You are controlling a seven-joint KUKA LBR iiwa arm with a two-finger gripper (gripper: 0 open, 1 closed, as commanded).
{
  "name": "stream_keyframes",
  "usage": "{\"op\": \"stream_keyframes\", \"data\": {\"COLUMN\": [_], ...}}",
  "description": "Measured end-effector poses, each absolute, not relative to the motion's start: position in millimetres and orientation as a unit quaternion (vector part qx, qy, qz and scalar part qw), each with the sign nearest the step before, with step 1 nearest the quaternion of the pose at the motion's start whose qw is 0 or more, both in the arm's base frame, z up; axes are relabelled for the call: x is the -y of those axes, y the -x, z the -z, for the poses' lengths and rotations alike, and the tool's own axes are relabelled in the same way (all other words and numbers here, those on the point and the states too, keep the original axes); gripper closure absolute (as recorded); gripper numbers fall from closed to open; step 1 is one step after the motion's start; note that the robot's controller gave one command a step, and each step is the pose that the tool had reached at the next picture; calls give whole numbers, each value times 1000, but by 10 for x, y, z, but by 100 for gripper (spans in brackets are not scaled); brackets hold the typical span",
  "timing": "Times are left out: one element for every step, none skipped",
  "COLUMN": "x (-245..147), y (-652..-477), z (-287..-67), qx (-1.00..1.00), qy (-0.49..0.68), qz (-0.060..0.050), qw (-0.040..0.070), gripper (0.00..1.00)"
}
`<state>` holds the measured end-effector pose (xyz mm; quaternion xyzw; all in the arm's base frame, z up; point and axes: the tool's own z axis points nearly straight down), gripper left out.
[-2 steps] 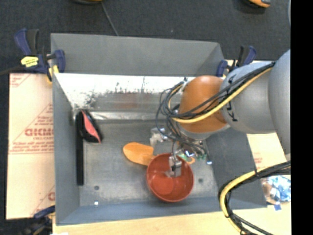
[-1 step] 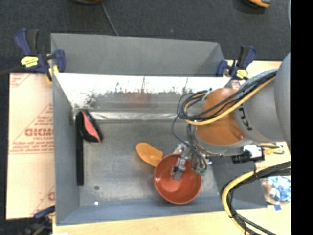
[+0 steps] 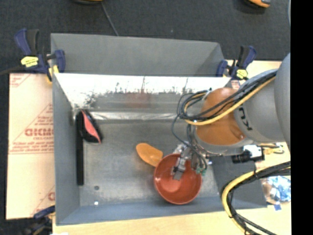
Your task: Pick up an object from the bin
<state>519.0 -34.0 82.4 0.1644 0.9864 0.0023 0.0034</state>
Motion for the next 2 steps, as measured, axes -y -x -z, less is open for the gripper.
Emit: {"op": "stream_keyframes", "data": {"x": [312,270], "y": [-5216,-5158], "z": [-1491,-1849], "qx": [-985,-985], "qy": [-172,-171], "qz": [-2,-2], "qw": [2,0], "gripper": [100,100]}}
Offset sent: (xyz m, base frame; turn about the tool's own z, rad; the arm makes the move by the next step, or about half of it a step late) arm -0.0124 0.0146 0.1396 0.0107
